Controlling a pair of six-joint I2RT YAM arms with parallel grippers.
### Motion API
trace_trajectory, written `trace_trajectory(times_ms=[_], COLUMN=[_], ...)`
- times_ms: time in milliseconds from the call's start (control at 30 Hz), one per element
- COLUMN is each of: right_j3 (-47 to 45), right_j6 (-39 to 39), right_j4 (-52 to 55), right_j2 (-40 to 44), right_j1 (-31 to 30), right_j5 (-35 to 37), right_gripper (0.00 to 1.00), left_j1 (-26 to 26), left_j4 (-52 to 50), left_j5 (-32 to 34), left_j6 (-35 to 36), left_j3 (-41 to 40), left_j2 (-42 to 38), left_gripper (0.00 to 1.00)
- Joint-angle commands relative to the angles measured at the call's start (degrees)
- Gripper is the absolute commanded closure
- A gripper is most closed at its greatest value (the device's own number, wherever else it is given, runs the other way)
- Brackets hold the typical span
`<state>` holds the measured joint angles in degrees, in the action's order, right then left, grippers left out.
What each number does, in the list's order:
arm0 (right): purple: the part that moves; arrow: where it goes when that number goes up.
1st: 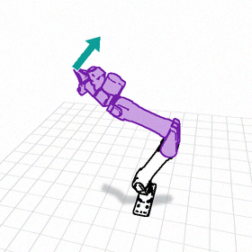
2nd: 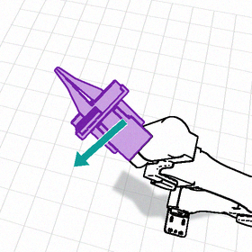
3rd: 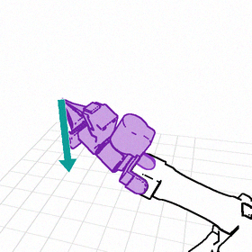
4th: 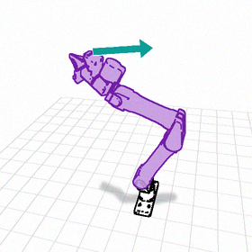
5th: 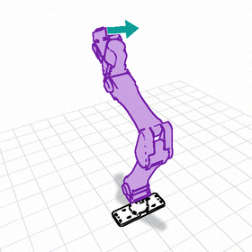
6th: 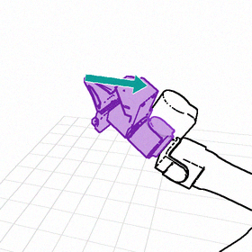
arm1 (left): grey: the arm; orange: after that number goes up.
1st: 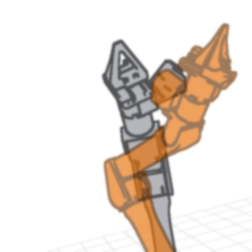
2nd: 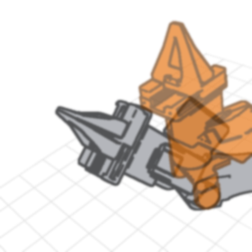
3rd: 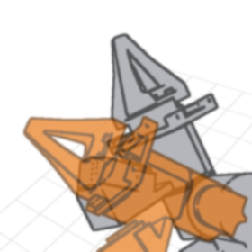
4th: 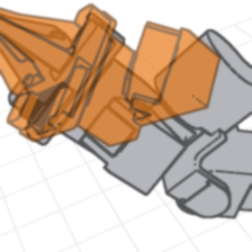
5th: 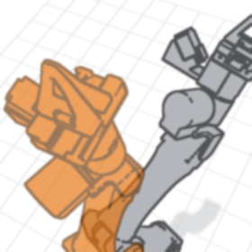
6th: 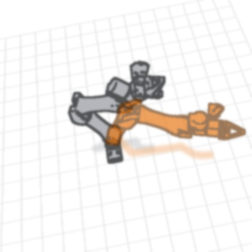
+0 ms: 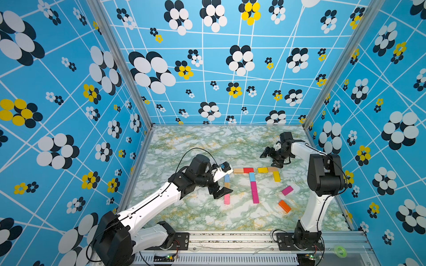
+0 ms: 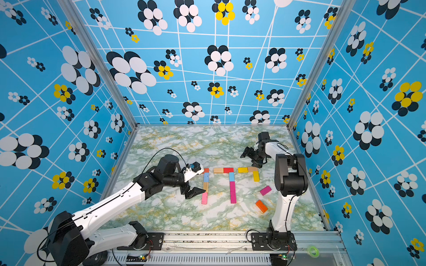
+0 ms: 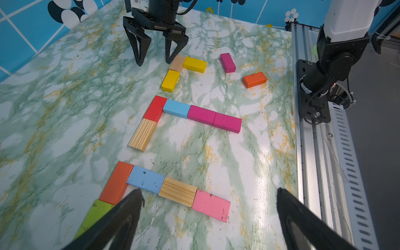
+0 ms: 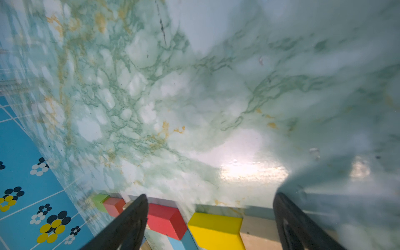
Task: Assemble the number 7 with building blocks
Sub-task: Adjust the building block at the center of the board.
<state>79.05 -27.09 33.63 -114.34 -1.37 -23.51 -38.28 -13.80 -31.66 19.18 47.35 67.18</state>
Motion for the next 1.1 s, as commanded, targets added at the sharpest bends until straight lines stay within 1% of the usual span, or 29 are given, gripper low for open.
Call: trace_trajectory(times_ms=[0, 367, 1067], right_j3=[1.34, 2.18, -1.24], right_j6=[1.29, 1.60, 1.56], right_j4=[1.37, 1.79, 0.93], right_j2=[-1.91, -3.25, -0.62], right_j1=[-0.54, -1.96, -2.28], right_j5=[-1.39, -1.98, -2.06], right_gripper=[0.07, 0.07, 0.07], left_j1=[-0.36, -0.39, -0.47], left_j4=[-1.05, -1.22, -1.75], left_j5=[0.15, 0.46, 0.96], left_j6=[0.87, 0.95, 0.96], left_j3=[-0.51, -0.42, -0.20], left_j2=[0.11, 0.14, 0.31], left_gripper=[0.01, 0.01, 0.01])
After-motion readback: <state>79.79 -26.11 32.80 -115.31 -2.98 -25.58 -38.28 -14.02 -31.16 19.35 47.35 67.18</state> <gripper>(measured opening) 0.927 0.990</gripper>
